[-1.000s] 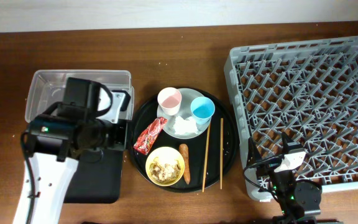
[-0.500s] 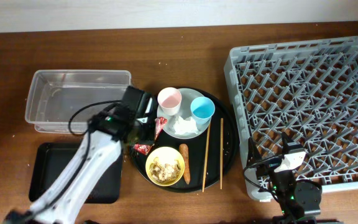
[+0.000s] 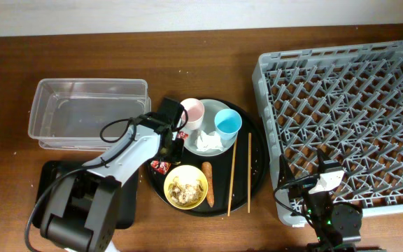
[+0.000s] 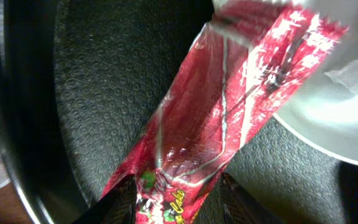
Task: Sort waste into correct bins and load items into the dishwasher rack
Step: 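Grasp the red snack wrapper with the left gripper and lift it, then drop the red wrapper into the clear plastic bin, then grasp the white tissue on the plate with the left gripper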
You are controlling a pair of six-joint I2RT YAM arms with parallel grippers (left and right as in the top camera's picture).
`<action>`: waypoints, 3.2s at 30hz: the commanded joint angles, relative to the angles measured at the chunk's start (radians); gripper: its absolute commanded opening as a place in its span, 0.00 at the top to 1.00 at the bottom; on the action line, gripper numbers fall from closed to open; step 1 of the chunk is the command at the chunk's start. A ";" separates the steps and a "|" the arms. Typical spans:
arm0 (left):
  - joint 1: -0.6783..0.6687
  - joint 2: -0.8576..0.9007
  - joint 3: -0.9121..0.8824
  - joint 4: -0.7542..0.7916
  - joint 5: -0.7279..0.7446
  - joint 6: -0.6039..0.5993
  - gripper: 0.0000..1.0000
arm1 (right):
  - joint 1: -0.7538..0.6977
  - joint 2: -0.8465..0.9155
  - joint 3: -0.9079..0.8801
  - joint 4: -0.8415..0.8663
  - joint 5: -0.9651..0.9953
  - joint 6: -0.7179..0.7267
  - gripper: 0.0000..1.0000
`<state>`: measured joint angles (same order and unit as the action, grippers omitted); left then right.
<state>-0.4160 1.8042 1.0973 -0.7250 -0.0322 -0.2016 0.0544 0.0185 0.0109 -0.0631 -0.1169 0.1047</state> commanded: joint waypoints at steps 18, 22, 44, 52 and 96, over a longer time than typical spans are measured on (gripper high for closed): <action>0.000 -0.352 0.162 -0.059 -0.258 0.016 1.00 | 0.006 -0.004 -0.005 -0.004 -0.002 0.005 0.02; 0.013 -0.335 0.160 0.011 -0.526 0.016 1.00 | 0.006 -0.004 -0.005 -0.004 -0.002 0.005 0.02; 0.175 -0.319 0.264 -0.026 -0.025 0.016 0.35 | 0.006 -0.004 -0.005 -0.004 -0.002 0.005 0.02; 0.005 -0.353 0.184 -0.177 0.220 -0.023 0.57 | 0.006 -0.004 -0.005 -0.004 -0.002 0.005 0.02; -0.192 -0.149 -0.152 0.485 0.118 -0.273 1.00 | 0.006 -0.004 -0.005 -0.005 -0.002 0.005 0.02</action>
<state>-0.6041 1.7275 0.9394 -0.2420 0.0422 -0.4755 0.0544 0.0185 0.0109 -0.0628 -0.1169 0.1051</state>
